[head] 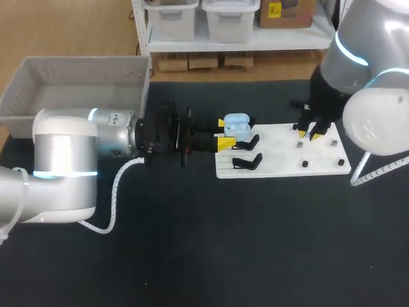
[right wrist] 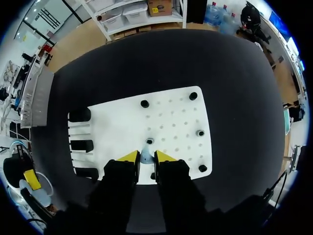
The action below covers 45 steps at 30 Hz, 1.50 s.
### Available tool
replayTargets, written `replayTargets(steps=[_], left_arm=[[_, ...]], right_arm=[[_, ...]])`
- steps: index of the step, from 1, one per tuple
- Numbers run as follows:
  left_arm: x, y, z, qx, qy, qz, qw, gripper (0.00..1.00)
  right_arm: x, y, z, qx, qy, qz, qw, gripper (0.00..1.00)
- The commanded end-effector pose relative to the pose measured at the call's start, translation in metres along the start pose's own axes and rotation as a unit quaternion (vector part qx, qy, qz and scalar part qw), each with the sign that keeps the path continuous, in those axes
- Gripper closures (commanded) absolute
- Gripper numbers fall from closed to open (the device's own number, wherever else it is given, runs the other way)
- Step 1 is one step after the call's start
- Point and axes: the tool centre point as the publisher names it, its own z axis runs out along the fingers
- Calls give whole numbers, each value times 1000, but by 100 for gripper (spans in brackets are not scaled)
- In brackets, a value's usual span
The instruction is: Pick up each earbud case from the left stands, insert the matching earbuds, close the lid, and place the case in the box.
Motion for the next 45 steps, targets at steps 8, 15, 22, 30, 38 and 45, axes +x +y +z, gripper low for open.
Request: replayTargets(steps=[8, 15, 22, 30, 38, 45], left_arm=[[1, -1, 0, -2, -1, 1, 1000, 100], [1, -1, 0, -2, -1, 1, 1000, 100], [1, -1, 0, -2, -1, 1, 1000, 100], [1, -1, 0, -2, -1, 1, 1000, 100], [1, -1, 0, -2, -1, 1, 1000, 100], [1, -1, 0, -2, -1, 1, 1000, 100]], right_arm=[[27, 22, -117, -14, -36, -74, 996, 100], [43, 52, -156, 1, -23, -152, 988, 100], [68, 88, -181, -3, -7, -225, 974, 100], [91, 125, -177, 9, 17, -289, 957, 100], [100, 143, -167, 15, 25, -316, 948, 100], [101, 145, -163, 13, 30, -312, 949, 100]])
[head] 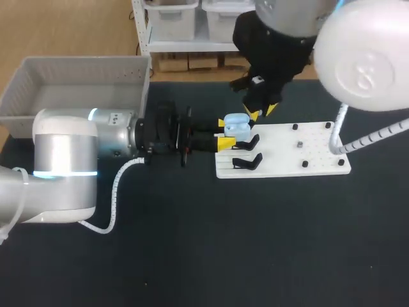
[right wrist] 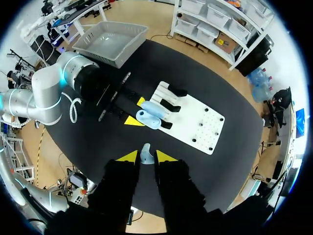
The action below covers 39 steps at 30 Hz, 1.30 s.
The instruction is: Pick up each earbud case from the left stands, insert the matching earbuds, close the lid, and place the case in the box.
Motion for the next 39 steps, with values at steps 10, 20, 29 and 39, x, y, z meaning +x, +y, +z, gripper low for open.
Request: replayTargets(steps=[10, 20, 29, 39], left_arm=[[1, -1, 0, -2, -1, 1, 1000, 100], [1, -1, 0, -2, -1, 1, 1000, 100], [1, -1, 0, -2, -1, 1, 1000, 100], [1, -1, 0, -2, -1, 1, 1000, 100]], right_arm=[[-2, 0, 0, 0, 3, 0, 1000, 100], [-8, 9, 8, 6, -10, -22, 1000, 100], [-19, 20, 21, 21, 9, -48, 999, 100], [-25, 23, 29, 39, 17, -43, 998, 100]])
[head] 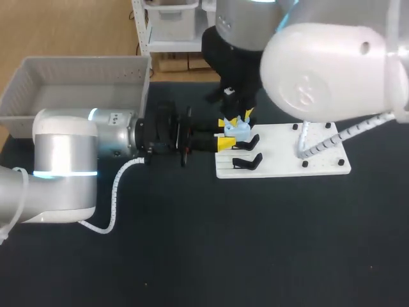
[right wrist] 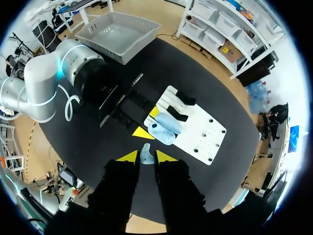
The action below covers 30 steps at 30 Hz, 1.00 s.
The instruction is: Pick up each earbud case from the left stands, insert the matching earbuds, close the lid, and place the case in the box.
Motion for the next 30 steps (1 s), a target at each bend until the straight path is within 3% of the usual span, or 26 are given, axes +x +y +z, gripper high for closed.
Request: replayTargets(steps=[1, 30], left_arm=[[1, -1, 0, -2, -1, 1, 1000, 100], [1, -1, 0, -2, -1, 1, 1000, 100]], right_arm=[[-4, 0, 3, 5, 5, 7, 1000, 100], [-10, -2, 29, 10, 27, 31, 999, 100]])
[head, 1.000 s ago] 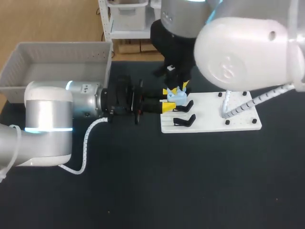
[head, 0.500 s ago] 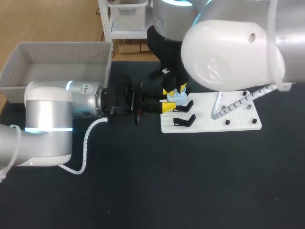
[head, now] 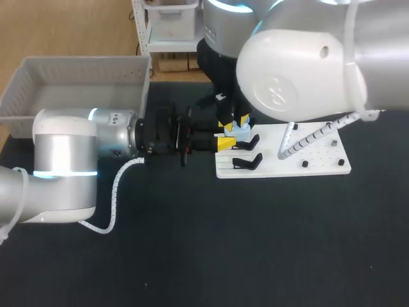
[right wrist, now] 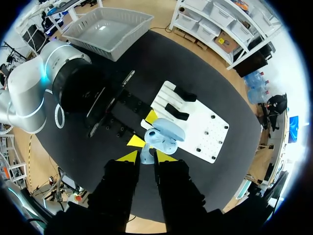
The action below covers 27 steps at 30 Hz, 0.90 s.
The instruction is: Pick up each earbud case from the left stands, insert the matching earbuds, close the lid, and place the case in the box.
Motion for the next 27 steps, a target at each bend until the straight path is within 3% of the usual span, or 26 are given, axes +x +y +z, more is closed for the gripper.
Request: replayTargets(steps=[1, 27], left_arm=[[1, -1, 0, -2, -1, 1, 1000, 100], [1, -1, 0, -2, -1, 1, 1000, 100]], right_arm=[[-2, 0, 2, 1, 2, 2, 1000, 100], [-9, -5, 10, 2, -5, 7, 1000, 100]])
